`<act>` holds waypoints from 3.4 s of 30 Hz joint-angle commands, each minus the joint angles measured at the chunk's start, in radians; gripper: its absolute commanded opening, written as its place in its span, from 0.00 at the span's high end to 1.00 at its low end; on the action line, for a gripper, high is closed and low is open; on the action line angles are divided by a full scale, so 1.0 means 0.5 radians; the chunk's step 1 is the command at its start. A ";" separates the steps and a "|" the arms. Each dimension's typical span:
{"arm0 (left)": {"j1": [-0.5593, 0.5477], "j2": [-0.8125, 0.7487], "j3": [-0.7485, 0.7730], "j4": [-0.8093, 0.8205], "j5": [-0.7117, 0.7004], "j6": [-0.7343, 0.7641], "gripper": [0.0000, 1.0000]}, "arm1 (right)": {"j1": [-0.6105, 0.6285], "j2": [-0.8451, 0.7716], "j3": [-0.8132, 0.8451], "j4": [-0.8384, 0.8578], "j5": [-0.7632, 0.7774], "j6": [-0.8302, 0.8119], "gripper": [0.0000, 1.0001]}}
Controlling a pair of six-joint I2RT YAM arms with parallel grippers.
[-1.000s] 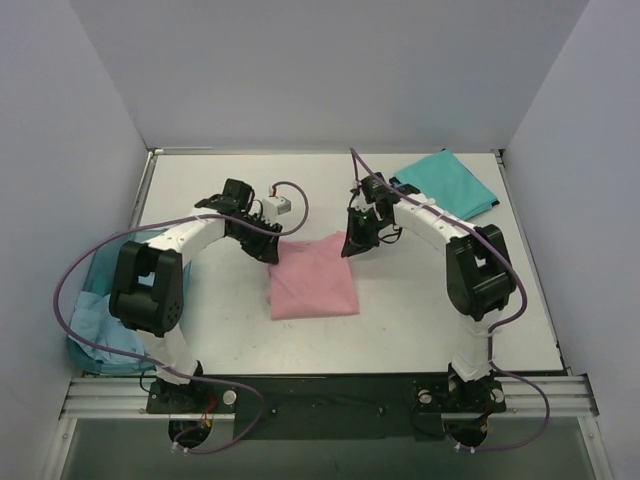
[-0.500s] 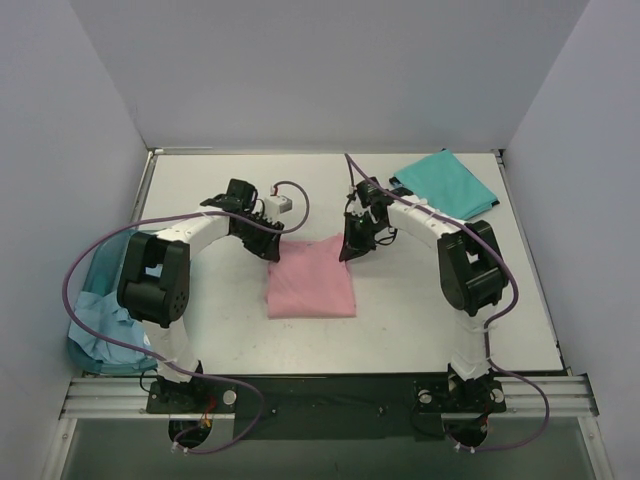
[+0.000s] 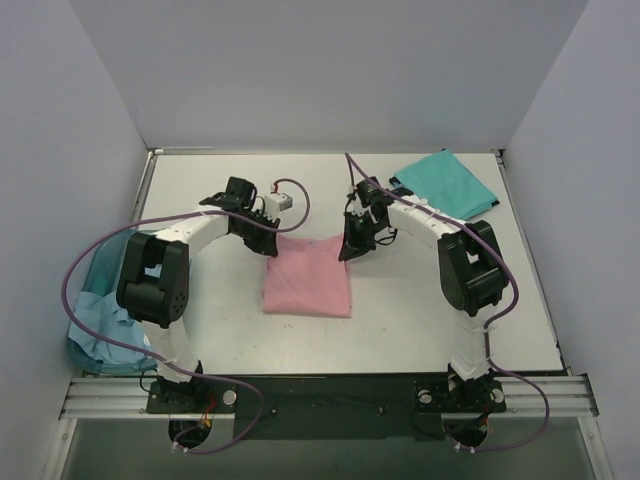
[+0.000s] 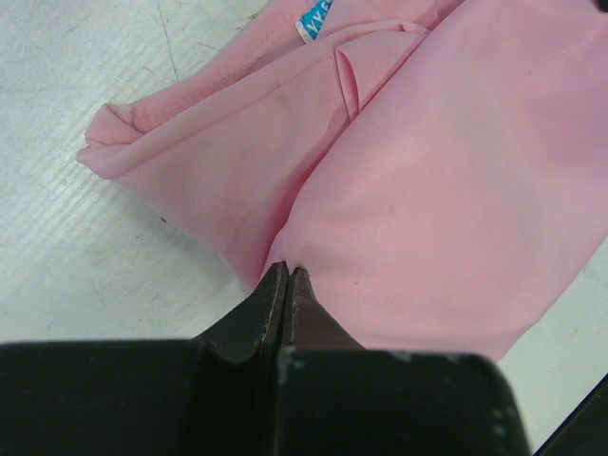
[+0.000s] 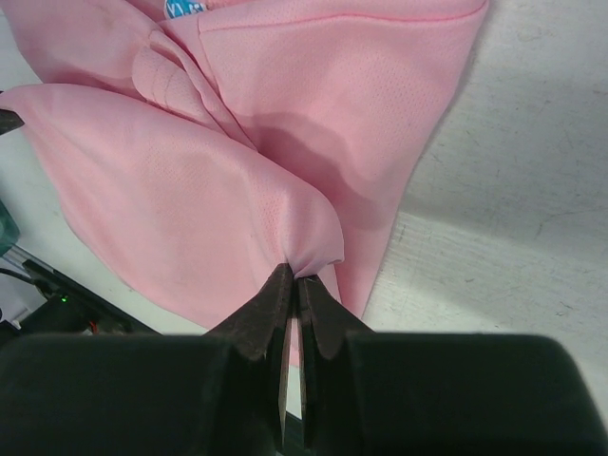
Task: Fold and stack the t-shirts
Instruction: Fold the long partially folded tshirt into a neat square
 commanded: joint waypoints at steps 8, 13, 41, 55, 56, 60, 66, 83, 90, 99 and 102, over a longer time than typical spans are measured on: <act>0.046 -0.373 0.165 0.165 0.204 -0.288 1.00 | -0.037 -0.328 0.082 0.101 0.028 0.025 1.00; 0.049 -0.300 0.214 0.202 0.194 -0.325 1.00 | -0.077 -0.276 0.162 0.205 0.022 0.095 1.00; -0.031 -0.974 -0.212 -0.552 0.805 0.095 1.00 | 0.110 -1.306 -0.868 0.257 0.031 0.165 1.00; -0.117 -1.371 -0.240 -1.440 1.176 0.719 1.00 | 0.764 -2.316 -1.347 0.037 0.482 0.638 1.00; -0.117 -1.362 -0.243 -1.406 1.164 0.676 1.00 | 0.767 -2.322 -1.344 0.030 0.494 0.653 1.00; -0.114 -1.316 -0.353 -0.953 0.971 0.314 1.00 | 0.740 -2.182 -1.280 0.015 0.574 0.596 1.00; -0.086 -1.095 -0.427 -0.618 0.640 -0.048 1.00 | 0.433 -1.752 -1.175 0.128 0.464 0.433 1.00; 0.024 -0.392 -0.335 -0.056 0.323 -0.263 1.00 | 0.049 -0.730 -0.811 0.475 0.271 0.310 1.00; 0.027 -0.294 -0.301 0.048 0.277 -0.355 0.82 | 0.034 -0.494 -0.660 0.448 0.344 0.246 0.74; 0.089 -0.450 -0.191 0.076 0.090 -0.435 0.39 | 0.052 -0.690 -0.455 0.046 0.620 0.000 0.48; 0.076 -0.646 -0.170 0.051 0.063 -0.389 0.39 | 0.107 -0.853 -0.497 -0.043 0.721 -0.021 0.47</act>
